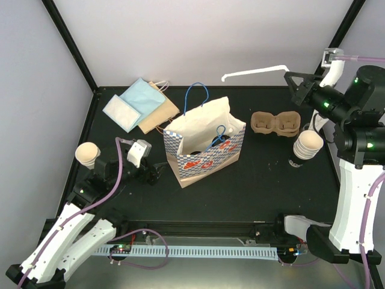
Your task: Pack the takeout coffee
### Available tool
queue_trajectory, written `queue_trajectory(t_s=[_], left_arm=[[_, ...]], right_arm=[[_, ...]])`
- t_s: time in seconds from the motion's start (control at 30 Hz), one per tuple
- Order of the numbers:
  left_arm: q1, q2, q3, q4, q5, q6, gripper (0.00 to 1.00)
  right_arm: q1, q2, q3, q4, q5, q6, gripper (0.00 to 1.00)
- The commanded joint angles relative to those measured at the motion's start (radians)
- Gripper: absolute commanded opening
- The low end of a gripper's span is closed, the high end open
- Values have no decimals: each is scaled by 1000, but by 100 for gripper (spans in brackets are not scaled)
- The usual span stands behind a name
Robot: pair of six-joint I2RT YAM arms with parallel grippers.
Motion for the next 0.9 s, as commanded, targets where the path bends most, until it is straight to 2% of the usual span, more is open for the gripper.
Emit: queue_trajectory(t_s=[0.0,0.27,0.37,0.7,0.77,0.87], left_arm=[[3,-10,-1,25,-24,2,98],[4,-3,0,21,-30,2,98],[4,-4,0,22,-31,2,98],[3,-5,1,22,-30,2,98],[3,-3,0,21,-31,2,98],[3,-1,0,21,-33,2,98]], right_arm=[[18,-41,-66,192,-281,99,1],[146,-12,-42,147,-258,36,1],[183,-5,-52,107,-194,-2,1],[196,-26,-224,128,-59,-78,1],[226,-7,-229,96,20,-111,1],[310,74,-169,-14,224,-165,1]])
